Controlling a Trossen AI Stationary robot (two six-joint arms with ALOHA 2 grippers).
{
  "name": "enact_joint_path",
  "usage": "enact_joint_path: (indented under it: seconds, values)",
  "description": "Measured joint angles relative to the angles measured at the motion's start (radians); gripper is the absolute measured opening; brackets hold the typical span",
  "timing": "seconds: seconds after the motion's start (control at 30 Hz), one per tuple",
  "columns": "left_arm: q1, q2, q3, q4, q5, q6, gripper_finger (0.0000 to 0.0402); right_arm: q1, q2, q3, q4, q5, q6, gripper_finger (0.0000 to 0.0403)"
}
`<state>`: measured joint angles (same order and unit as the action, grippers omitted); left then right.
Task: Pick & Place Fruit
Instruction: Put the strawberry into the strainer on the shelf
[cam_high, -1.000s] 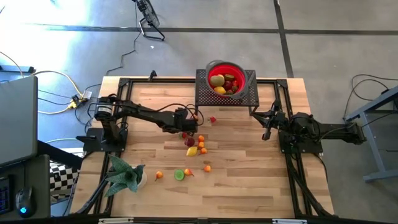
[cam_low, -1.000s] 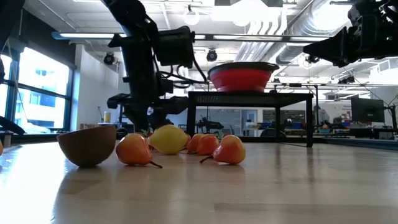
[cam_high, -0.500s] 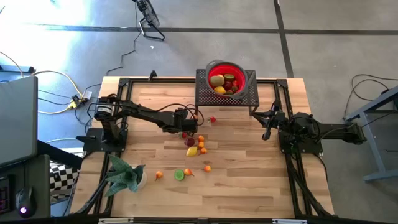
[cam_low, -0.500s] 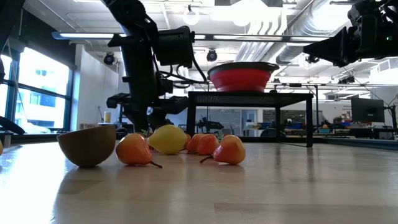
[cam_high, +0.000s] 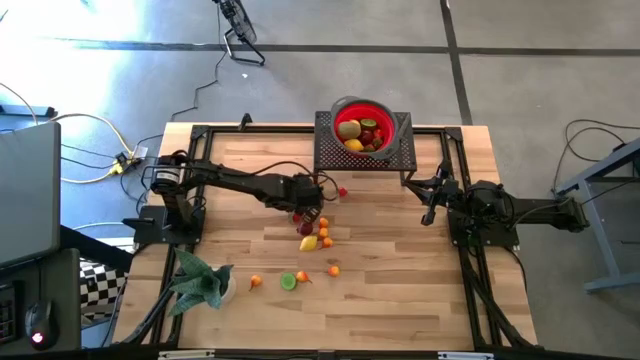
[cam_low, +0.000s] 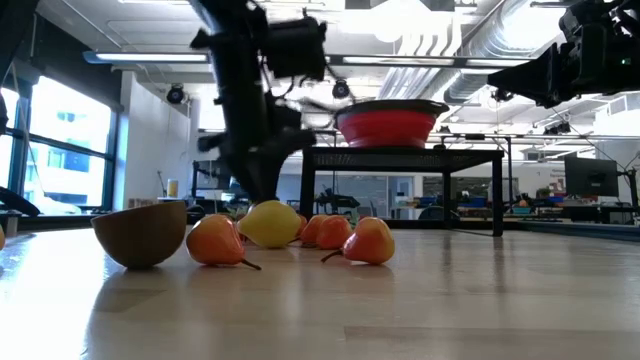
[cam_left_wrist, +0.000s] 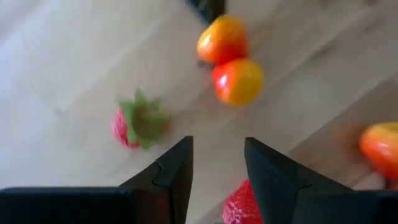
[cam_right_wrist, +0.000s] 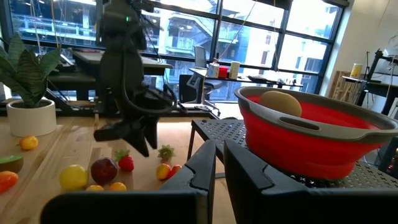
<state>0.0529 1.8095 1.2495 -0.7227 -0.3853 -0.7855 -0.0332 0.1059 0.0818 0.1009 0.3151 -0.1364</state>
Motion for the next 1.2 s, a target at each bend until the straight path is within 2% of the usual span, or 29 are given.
enact_joint_path:
  seconds: [0.23, 0.47, 0.7, 0.83, 1.0, 1.2]
  values:
    - [0.02, -0.001, 0.146, -0.196, -0.074, 0.252, 0.0138, 0.0, 0.0, 0.0, 0.0, 0.0, 0.0, 0.0026]
    - [0.042, -0.001, 0.17, -0.242, -0.02, 0.472, 0.0138, 0.0, 0.0, 0.0, 0.0, 0.0, 0.0, 0.0026]
    - [0.04, 0.007, 0.158, -0.238, 0.09, 0.902, 0.0138, 0.0, 0.0, 0.0, 0.0, 0.0, 0.0, 0.0026]
    - [0.04, 0.007, 0.134, -0.242, 0.109, 1.087, 0.0138, 0.0, 0.0, 0.0, 0.0, 0.0, 0.0, 0.0026]
    - [0.041, 0.007, 0.083, -0.216, 0.109, 1.199, 0.0138, 0.0, 0.0, 0.0, 0.0, 0.0, 0.0, 0.0026]
    - [0.041, 0.007, 0.035, -0.13, 0.106, 1.208, 0.0138, 0.0, 0.0, 0.0, 0.0, 0.0, 0.0, 0.0026]
